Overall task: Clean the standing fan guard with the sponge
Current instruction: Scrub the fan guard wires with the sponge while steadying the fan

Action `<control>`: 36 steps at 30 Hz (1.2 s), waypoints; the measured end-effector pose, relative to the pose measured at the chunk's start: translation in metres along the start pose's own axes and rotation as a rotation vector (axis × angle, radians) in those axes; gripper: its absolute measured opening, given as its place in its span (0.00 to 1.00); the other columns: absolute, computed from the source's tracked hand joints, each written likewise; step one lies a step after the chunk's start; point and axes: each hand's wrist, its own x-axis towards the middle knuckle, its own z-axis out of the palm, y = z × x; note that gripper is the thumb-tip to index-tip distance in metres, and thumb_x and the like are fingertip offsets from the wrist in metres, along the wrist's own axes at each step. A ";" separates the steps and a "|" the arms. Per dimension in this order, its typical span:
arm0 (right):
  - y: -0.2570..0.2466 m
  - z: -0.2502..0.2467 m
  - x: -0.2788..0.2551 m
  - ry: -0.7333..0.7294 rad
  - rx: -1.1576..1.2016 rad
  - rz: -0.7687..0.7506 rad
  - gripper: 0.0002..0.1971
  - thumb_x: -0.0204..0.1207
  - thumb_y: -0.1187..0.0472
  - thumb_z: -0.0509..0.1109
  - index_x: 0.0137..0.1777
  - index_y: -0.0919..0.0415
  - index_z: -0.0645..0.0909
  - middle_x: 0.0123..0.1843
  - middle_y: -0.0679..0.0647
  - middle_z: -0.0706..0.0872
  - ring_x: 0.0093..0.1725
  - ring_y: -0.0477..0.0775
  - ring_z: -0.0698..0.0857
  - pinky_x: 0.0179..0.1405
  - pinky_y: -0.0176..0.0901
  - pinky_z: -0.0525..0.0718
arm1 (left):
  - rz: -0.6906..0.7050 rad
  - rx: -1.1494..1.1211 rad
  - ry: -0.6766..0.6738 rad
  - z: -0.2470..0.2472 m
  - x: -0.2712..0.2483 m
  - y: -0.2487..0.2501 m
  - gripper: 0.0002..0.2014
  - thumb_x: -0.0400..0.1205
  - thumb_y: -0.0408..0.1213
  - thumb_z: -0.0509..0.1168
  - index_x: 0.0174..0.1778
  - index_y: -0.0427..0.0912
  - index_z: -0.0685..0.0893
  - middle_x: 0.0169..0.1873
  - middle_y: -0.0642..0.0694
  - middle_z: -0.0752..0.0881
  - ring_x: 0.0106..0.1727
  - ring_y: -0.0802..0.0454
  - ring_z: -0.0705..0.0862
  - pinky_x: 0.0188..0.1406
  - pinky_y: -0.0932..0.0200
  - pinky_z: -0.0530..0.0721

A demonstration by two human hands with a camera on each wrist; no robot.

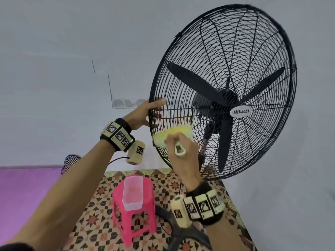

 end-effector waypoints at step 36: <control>0.019 -0.047 0.017 -0.021 0.062 0.099 0.11 0.89 0.54 0.68 0.46 0.58 0.82 0.38 0.49 0.88 0.30 0.45 0.83 0.25 0.36 0.78 | 0.181 -0.035 0.480 0.042 0.007 -0.030 0.45 0.65 0.82 0.69 0.63 0.47 0.85 0.58 0.42 0.90 0.56 0.42 0.90 0.56 0.39 0.92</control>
